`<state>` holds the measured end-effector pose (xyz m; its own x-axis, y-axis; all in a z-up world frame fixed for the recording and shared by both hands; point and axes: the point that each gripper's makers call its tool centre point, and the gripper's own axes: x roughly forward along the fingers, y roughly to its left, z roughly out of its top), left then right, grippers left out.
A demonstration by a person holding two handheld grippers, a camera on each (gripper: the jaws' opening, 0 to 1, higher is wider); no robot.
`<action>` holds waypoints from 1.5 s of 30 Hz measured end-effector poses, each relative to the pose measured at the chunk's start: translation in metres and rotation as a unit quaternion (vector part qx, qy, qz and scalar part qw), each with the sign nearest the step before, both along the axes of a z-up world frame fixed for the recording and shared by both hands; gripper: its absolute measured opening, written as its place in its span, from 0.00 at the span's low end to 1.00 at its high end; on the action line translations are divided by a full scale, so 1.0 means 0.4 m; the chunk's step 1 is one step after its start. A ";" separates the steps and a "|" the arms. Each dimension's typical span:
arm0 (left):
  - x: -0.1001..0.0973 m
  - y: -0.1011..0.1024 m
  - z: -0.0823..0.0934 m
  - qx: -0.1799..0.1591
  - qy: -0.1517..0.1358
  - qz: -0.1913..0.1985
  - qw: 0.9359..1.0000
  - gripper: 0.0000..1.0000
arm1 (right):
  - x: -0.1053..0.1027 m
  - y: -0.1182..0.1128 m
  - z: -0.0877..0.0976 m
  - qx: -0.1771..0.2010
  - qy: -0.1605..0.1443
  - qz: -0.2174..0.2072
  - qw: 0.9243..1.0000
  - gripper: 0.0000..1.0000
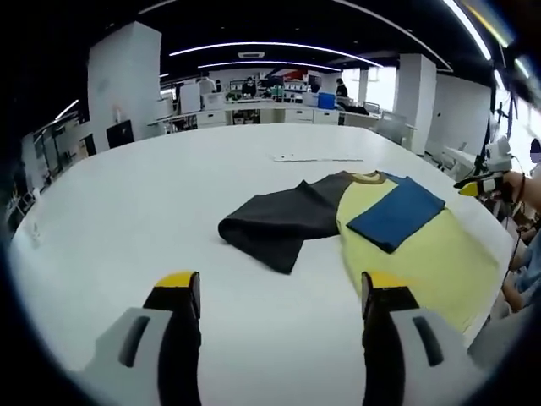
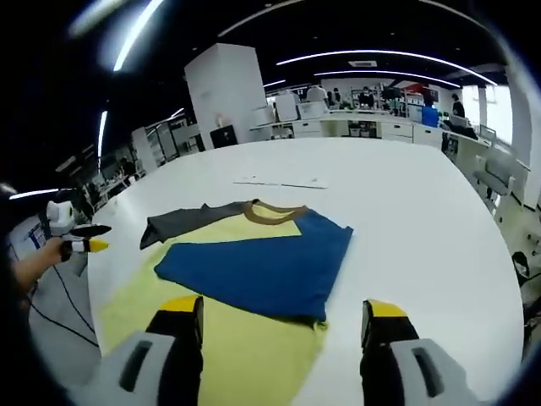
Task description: Fold the garment on the visible template until the final outline fits inside the template.
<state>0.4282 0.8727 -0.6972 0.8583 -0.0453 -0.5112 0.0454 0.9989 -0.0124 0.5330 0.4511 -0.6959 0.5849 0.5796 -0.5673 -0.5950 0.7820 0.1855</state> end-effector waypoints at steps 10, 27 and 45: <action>0.078 0.041 -0.019 0.026 0.004 0.003 1.000 0.55 | -0.060 0.024 0.041 0.012 -0.012 0.024 1.000 0.92; 0.212 0.063 -0.089 0.049 0.024 -0.002 0.999 0.29 | -0.105 0.050 0.041 0.000 -0.009 0.043 0.999 0.90; 0.224 0.107 -0.166 0.034 0.051 0.014 0.998 0.07 | -0.142 0.051 0.014 -0.022 0.008 0.042 0.999 0.87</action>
